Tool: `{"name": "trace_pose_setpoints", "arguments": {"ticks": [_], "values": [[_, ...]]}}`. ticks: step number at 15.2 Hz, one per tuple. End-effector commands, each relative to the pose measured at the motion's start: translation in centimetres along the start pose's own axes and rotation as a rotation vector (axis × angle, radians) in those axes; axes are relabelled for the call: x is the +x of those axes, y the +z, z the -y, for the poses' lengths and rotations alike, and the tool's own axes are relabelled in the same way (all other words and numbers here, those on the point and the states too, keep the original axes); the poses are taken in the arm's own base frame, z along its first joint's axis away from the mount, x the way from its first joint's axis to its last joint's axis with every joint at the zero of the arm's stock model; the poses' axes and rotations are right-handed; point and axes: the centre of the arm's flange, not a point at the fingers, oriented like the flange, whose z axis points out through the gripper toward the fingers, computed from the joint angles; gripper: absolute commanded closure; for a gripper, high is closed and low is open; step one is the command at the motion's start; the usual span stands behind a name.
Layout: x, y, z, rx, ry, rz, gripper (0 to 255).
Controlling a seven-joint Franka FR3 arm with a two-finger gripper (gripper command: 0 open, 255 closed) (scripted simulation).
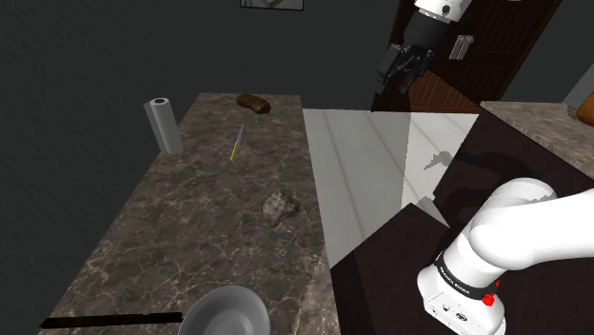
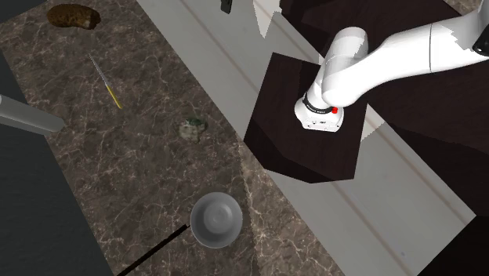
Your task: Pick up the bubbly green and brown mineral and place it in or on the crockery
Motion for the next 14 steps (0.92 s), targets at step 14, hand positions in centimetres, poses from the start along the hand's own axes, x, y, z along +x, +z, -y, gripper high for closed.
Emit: {"name": "trace_pose_setpoints", "arguments": {"ticks": [14], "values": [[-0.1, 14.9, 6.8, 0.113, -0.003, -0.006, 0]]}}
